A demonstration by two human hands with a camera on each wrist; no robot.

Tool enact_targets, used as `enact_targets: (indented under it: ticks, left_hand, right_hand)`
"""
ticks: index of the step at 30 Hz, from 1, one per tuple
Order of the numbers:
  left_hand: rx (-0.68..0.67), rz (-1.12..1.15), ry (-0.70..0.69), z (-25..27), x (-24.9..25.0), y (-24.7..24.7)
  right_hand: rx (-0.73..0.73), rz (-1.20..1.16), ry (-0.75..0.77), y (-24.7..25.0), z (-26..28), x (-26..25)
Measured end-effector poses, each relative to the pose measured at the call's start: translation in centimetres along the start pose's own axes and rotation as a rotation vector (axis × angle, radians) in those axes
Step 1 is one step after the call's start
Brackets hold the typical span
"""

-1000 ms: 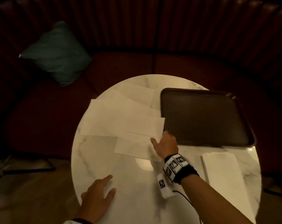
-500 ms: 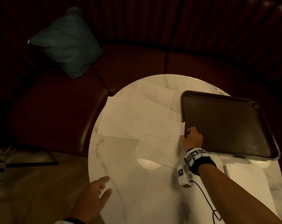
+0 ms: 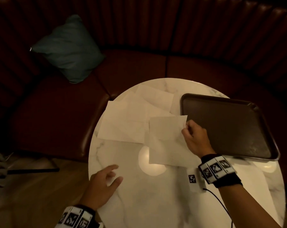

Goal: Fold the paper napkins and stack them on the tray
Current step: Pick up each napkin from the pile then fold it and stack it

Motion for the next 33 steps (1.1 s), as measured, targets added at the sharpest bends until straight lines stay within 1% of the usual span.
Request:
enact_targets:
  ticks: [2,3,5,8,9,11,12,13,14,16,17,19,22,25,26,29,33]
  left_hand:
    - [0.016,0.132,0.010,-1.3,2.8,-0.5]
    - [-0.013,0.232,0.035,-1.9,4.5,-0.9]
    - [-0.142,0.440,0.094,-2.6,7.9,-2.0]
    - [-0.386,0.727,0.147,-1.4,12.3,-4.4]
    - [-0.452,0.823,0.134,-0.6,13.4,-5.3]
    - [-0.541,0.939,0.047,1.1,15.4,-6.6]
    - [-0.543,0.936,0.000,1.7,16.2,-7.1]
    - [-0.516,0.915,-0.038,2.3,17.1,-7.4]
    - [-0.472,0.888,-0.065,2.6,17.7,-7.8]
    - [-0.405,0.838,-0.104,3.3,19.3,-8.3]
    - [-0.387,0.810,-0.123,3.6,20.0,-8.5]
    - [-0.362,0.745,-0.165,4.1,21.2,-8.8]
    - [-0.409,0.626,-0.224,4.6,22.1,-9.1]
    - [-0.498,0.521,-0.285,5.0,22.8,-9.2]
    - [-0.502,0.527,-0.286,5.1,23.2,-9.3]
    - [-0.435,0.560,-0.291,5.6,24.5,-9.9]
    - [-0.433,0.595,-0.331,6.5,25.9,-11.0]
  right_hand:
    - [-0.114,-0.195,-0.009,2.0,2.1,-1.8]
    - [-0.171,-0.283,-0.014,3.1,3.2,-2.7]
    - [-0.220,-0.398,-0.030,5.4,5.1,-4.1]
    - [-0.188,-0.502,-0.078,8.4,7.2,-3.4]
    - [-0.157,-0.512,-0.104,9.3,7.7,-2.9]
    - [-0.069,-0.593,-0.188,11.0,8.8,-1.5]
    - [-0.060,-0.625,-0.211,11.8,9.4,-0.6]
    - [-0.058,-0.640,-0.234,12.5,10.0,0.1]
    - [-0.083,-0.680,-0.251,13.3,10.6,0.7]
    - [-0.185,-0.806,-0.272,15.0,12.0,1.5]
    - [-0.210,-0.818,-0.266,15.7,12.7,2.0]
    - [-0.231,-0.753,-0.203,17.0,14.0,3.0]
    - [-0.140,-0.617,-0.093,18.8,15.4,4.2]
    - [-0.098,-0.578,-0.023,20.5,16.1,5.3]
    - [-0.089,-0.583,-0.013,21.0,16.4,5.8]
    - [-0.055,-0.660,-0.003,22.2,17.1,7.1]
    - [-0.042,-0.826,-0.038,22.7,17.5,8.7]
Point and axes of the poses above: each hand's wrist, its own z-axis away from the middle knuckle, its own y-axis out of the back of the hand, x = y × z, the point moved 1 cm from there along -z, towards the middle knuckle, and after that the axes turned 5 degrees about -z, right-handed, at the moved point
